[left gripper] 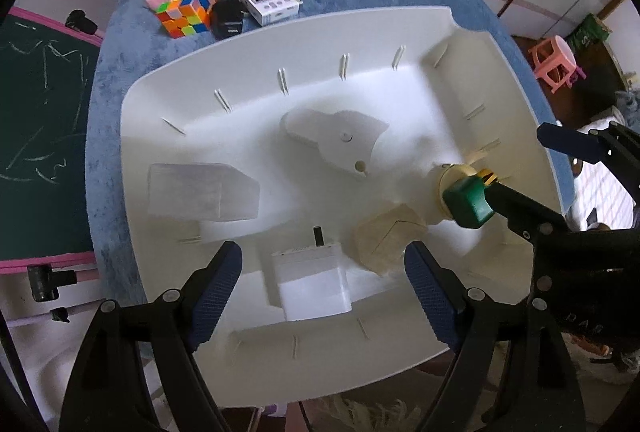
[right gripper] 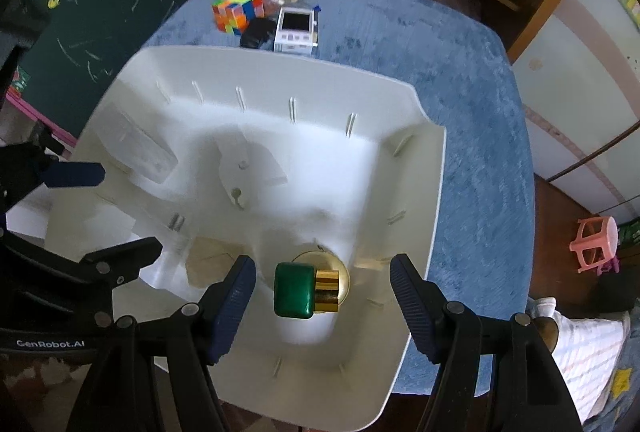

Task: Organize rigid objects
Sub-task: 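Lower the white box into the tray with the left tool while the right tool lowers the green bottle, then open both tools and move them back over the table objects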

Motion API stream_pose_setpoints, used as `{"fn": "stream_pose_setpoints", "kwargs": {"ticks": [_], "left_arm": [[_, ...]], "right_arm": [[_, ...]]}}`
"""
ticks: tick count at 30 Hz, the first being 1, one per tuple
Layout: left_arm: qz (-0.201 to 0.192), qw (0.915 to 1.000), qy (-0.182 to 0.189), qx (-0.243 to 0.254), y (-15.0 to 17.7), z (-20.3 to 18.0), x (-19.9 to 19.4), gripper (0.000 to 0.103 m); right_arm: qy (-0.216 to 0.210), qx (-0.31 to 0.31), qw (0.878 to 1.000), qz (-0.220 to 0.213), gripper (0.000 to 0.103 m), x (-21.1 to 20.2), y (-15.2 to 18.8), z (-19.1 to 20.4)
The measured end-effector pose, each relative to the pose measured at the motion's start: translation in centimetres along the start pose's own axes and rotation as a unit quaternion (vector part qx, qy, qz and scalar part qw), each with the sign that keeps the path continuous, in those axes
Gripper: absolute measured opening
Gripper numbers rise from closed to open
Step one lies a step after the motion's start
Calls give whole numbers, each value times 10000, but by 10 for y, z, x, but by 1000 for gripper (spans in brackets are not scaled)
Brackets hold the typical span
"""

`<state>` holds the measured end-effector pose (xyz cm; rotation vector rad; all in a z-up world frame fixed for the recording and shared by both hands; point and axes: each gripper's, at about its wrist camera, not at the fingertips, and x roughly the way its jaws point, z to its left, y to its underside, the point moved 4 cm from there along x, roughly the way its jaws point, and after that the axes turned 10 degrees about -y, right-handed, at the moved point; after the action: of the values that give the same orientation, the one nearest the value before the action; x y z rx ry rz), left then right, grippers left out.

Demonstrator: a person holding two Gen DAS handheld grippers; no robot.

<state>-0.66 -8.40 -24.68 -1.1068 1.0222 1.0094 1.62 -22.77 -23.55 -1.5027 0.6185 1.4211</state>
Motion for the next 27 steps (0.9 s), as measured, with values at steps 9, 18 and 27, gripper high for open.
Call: {"fn": "stream_pose_setpoints", "kwargs": {"ticks": [9, 18, 27], "left_arm": [[-327, 9991, 44, -261, -8, 2, -24, 86], [-761, 9955, 80, -556, -14, 9, -63, 86], [-1252, 9902, -108, -607, -32, 28, -95, 86]], "right_arm": [[-80, 30, 9997, -247, 71, -26, 0, -3], [-190, 41, 9986, -497, 71, -48, -6, -9], [-276, 242, 9969, -694, 71, -62, -22, -21]]}}
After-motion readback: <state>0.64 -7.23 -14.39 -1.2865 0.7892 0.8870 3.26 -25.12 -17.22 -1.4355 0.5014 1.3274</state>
